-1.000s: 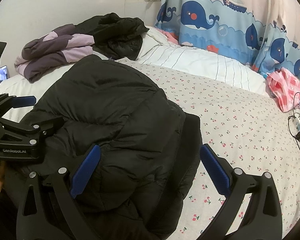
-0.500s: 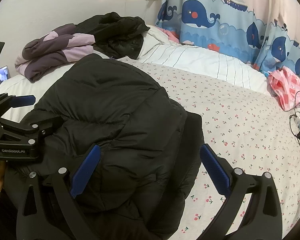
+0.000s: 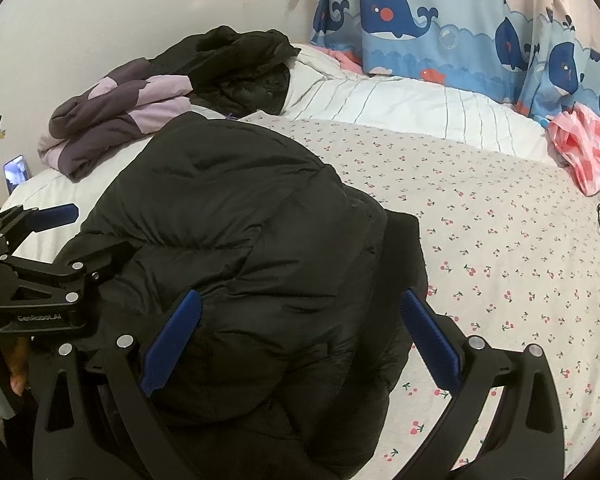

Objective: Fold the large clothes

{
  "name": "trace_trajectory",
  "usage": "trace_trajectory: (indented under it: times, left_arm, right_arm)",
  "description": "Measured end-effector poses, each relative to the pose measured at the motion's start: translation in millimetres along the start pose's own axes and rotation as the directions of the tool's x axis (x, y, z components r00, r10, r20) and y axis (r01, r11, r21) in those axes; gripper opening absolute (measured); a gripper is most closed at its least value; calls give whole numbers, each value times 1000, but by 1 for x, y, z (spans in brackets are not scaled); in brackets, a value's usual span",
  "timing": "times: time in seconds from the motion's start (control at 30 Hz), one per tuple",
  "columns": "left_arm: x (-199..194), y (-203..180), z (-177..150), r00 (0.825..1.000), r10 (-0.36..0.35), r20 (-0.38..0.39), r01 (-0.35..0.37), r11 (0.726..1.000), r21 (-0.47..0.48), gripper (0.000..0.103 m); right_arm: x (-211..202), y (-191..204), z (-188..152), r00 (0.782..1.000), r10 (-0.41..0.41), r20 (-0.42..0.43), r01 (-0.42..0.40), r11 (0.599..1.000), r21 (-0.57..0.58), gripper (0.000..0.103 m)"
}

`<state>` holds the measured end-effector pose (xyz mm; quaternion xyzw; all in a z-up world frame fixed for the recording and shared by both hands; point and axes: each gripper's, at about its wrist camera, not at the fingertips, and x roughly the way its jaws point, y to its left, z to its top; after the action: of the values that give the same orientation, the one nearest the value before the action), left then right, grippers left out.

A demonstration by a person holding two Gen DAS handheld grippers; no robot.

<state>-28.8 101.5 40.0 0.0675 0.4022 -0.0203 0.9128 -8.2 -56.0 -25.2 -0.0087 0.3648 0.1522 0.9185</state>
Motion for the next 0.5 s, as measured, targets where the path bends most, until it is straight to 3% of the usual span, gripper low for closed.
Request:
trace_trajectory:
  times: [0.5]
  left_arm:
    - [-3, -2, 0, 1000, 3, -7, -3, 1000, -3, 97]
  right_arm:
    - [0, -1, 1, 1000, 26, 1, -26, 999, 25, 96]
